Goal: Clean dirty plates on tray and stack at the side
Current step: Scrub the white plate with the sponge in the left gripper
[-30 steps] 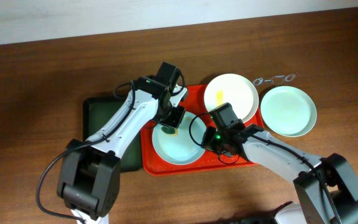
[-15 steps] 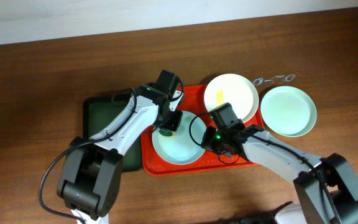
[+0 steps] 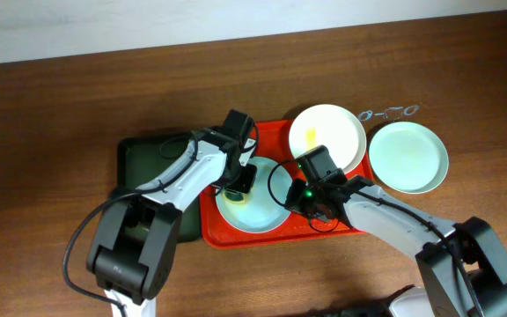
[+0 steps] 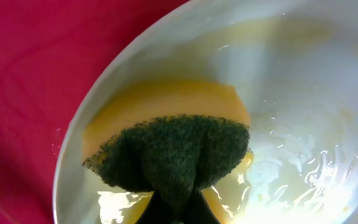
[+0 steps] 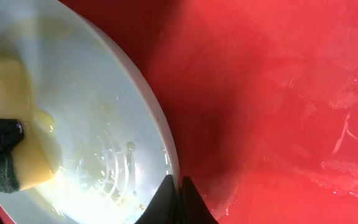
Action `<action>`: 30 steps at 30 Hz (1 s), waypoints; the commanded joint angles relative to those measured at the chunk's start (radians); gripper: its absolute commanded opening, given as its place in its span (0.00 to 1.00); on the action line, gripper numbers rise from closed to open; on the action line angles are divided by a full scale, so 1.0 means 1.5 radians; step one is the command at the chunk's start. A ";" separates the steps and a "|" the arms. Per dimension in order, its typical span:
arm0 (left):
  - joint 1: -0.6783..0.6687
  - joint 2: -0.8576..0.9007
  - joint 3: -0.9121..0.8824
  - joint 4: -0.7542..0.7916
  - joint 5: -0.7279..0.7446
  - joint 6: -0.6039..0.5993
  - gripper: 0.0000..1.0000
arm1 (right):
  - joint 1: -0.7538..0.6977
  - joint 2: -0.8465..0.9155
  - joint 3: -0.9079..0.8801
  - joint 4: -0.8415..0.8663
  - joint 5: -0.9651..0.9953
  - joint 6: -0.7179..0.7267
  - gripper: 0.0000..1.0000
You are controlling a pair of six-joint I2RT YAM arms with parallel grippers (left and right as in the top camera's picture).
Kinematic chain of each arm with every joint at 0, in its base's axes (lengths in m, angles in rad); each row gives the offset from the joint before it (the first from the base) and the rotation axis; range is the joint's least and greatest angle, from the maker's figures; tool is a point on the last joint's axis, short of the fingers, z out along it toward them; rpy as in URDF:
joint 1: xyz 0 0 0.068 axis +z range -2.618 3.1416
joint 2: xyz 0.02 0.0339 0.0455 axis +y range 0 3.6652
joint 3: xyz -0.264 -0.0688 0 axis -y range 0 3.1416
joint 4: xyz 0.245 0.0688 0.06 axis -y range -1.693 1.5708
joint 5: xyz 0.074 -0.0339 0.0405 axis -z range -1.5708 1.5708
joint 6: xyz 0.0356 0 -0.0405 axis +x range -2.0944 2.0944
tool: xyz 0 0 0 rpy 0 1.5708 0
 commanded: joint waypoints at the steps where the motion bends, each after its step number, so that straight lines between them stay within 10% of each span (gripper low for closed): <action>1: -0.006 0.065 -0.018 -0.014 0.058 -0.008 0.00 | 0.005 0.004 -0.002 0.000 0.009 0.006 0.04; 16: -0.023 0.030 0.090 -0.174 0.200 0.035 0.00 | 0.005 0.004 -0.002 0.000 0.009 0.005 0.04; 24: -0.022 0.007 0.133 -0.112 -0.061 -0.010 0.00 | 0.005 0.004 -0.002 0.000 0.009 0.005 0.04; 30: -0.022 0.012 0.120 -0.060 -0.080 -0.016 0.00 | 0.005 0.004 -0.002 0.000 0.009 0.005 0.04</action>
